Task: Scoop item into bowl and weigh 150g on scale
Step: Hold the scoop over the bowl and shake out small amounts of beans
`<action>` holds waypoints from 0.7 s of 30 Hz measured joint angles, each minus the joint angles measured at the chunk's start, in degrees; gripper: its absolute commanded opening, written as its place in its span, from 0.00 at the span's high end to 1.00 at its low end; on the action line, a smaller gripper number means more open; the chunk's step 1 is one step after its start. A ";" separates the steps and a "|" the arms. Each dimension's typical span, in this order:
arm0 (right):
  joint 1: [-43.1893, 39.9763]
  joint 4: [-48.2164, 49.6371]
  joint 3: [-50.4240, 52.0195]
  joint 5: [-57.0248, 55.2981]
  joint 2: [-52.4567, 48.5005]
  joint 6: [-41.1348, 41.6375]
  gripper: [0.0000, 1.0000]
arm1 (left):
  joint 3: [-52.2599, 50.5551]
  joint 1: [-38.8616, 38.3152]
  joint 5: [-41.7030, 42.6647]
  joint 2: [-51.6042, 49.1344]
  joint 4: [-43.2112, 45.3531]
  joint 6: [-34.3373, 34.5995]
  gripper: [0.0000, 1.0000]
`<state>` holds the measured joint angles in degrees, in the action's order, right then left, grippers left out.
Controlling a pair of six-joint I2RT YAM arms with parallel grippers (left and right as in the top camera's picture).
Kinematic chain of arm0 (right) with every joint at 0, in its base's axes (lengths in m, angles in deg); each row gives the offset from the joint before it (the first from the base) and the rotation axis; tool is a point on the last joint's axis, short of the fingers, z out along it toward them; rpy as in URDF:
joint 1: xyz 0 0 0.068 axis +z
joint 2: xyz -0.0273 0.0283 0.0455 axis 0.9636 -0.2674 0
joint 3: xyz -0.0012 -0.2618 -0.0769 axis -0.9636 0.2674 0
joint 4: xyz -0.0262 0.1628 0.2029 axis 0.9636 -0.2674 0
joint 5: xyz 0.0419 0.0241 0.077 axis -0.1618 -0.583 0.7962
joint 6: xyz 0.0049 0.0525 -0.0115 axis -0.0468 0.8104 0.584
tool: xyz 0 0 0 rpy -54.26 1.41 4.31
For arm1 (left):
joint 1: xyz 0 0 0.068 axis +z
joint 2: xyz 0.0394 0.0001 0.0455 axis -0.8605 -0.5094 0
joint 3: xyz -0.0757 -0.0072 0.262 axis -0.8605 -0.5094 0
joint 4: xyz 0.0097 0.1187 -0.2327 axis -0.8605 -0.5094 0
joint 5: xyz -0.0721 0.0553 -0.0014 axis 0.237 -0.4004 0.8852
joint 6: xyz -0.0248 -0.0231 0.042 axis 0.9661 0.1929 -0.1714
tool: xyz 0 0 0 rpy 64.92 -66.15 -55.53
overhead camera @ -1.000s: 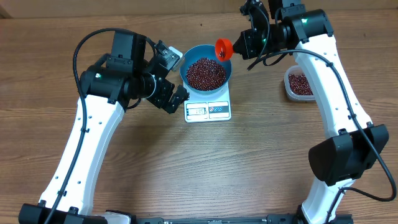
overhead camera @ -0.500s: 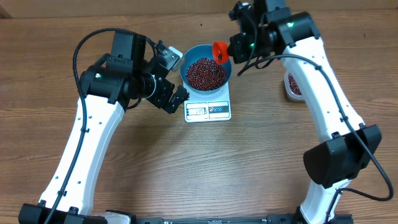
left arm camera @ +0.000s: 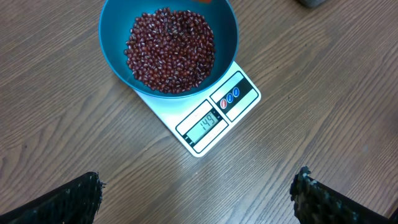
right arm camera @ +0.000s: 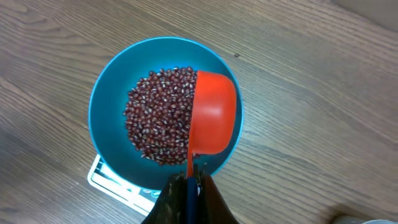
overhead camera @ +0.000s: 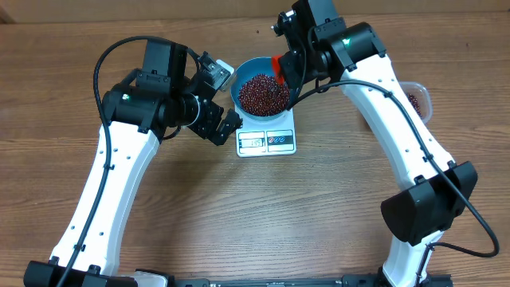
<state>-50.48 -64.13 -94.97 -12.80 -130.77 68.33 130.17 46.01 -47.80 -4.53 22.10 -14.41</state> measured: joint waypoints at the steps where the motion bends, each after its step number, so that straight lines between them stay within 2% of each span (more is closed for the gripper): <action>1: 0.02 0.00 0.00 -0.13 0.00 -0.52 0.96 | 0.00 0.00 0.00 0.00 0.00 0.00 0.00; 21: 1.22 0.66 0.00 -1.14 0.00 -10.03 0.96 | 0.00 0.00 0.00 0.00 0.00 0.00 0.00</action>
<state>-49.26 -63.47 -94.97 -13.94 -130.77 58.30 130.17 46.01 -47.80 -4.53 22.10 -14.41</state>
